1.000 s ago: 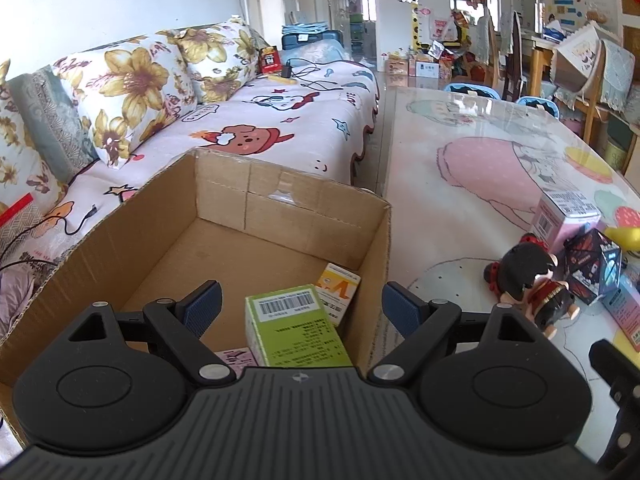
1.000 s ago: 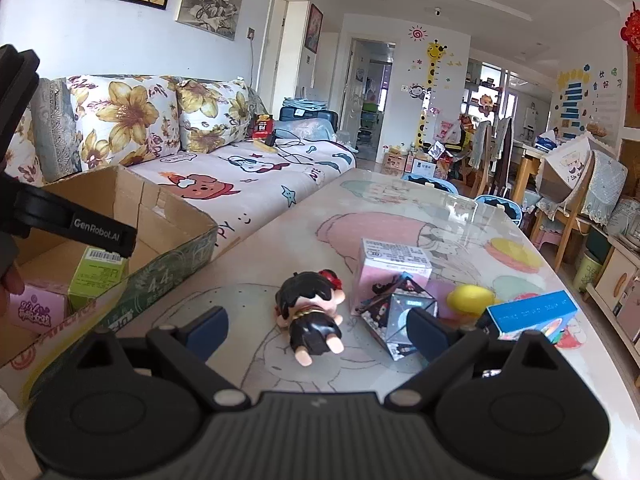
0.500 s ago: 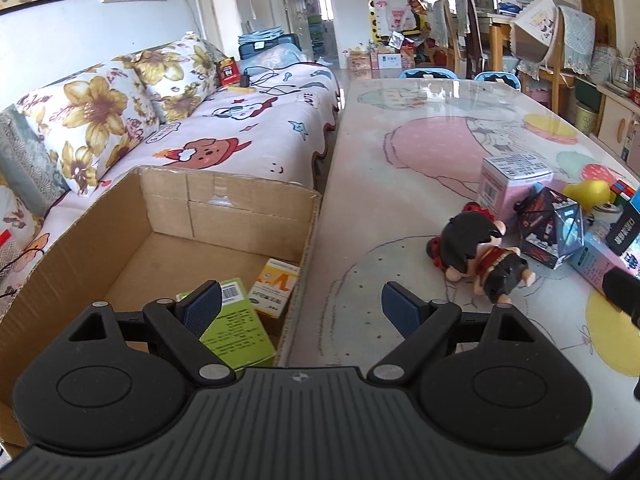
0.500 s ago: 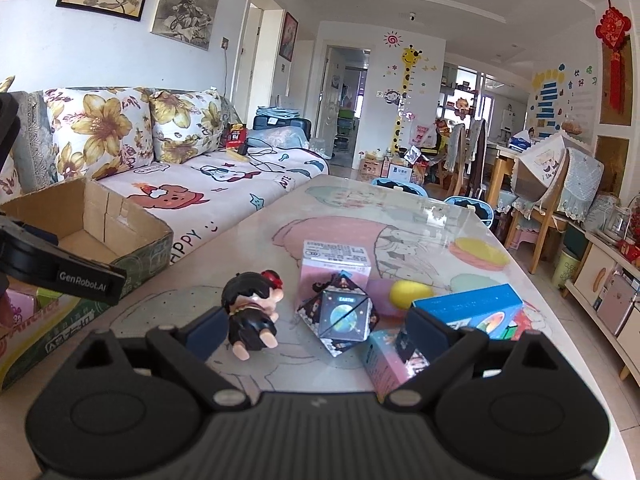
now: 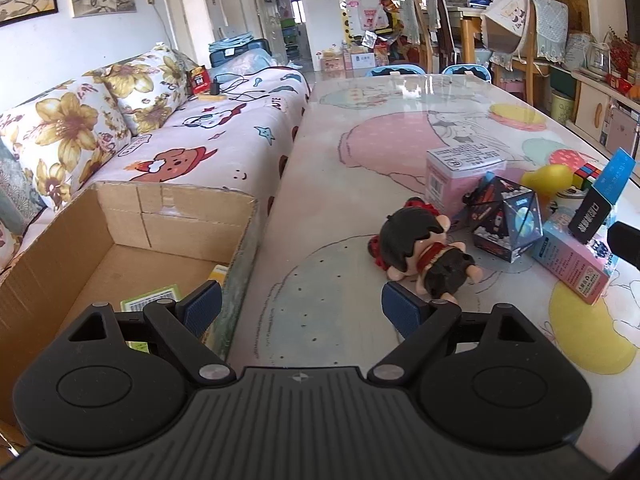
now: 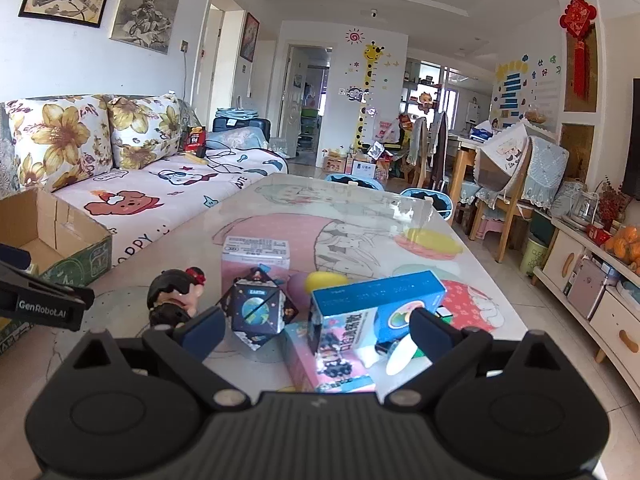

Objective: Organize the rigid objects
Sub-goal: 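Move both open tools back over the table toward the doll figure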

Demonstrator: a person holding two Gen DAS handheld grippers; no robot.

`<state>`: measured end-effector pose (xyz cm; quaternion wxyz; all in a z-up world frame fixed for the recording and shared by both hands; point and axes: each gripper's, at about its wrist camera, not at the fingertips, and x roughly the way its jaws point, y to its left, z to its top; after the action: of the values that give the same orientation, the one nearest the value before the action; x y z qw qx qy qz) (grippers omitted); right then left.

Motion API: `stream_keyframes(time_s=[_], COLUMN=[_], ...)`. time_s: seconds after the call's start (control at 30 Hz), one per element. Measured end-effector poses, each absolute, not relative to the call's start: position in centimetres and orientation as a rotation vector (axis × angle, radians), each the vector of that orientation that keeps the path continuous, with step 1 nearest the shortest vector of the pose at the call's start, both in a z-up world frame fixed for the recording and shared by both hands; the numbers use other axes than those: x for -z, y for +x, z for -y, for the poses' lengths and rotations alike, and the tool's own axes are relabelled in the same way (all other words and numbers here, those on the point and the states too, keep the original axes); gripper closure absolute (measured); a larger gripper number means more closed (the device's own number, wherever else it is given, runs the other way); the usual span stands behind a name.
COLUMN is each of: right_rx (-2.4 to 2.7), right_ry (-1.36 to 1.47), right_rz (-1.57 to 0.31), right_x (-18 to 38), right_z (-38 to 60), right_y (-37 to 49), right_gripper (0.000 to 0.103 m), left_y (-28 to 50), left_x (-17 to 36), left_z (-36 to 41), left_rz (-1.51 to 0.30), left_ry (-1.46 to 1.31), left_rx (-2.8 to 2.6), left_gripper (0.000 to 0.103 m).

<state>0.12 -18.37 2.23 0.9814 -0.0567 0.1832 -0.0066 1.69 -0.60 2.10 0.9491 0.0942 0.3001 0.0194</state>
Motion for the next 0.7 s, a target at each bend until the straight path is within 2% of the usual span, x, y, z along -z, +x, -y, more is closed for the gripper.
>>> stream_keyframes(time_s=[0.7], right_rx=[0.048], right_ry=[-0.047], right_rz=[-0.422], right_x=[-0.8], right_z=[22.2], right_y=[2.8], right_gripper=[0.001], left_y=[1.7], left_x=[-2.0], left_z=[0.9], left_rz=[-0.582], left_ry=[0.215], left_rx=[0.053], left_gripper=[0.0])
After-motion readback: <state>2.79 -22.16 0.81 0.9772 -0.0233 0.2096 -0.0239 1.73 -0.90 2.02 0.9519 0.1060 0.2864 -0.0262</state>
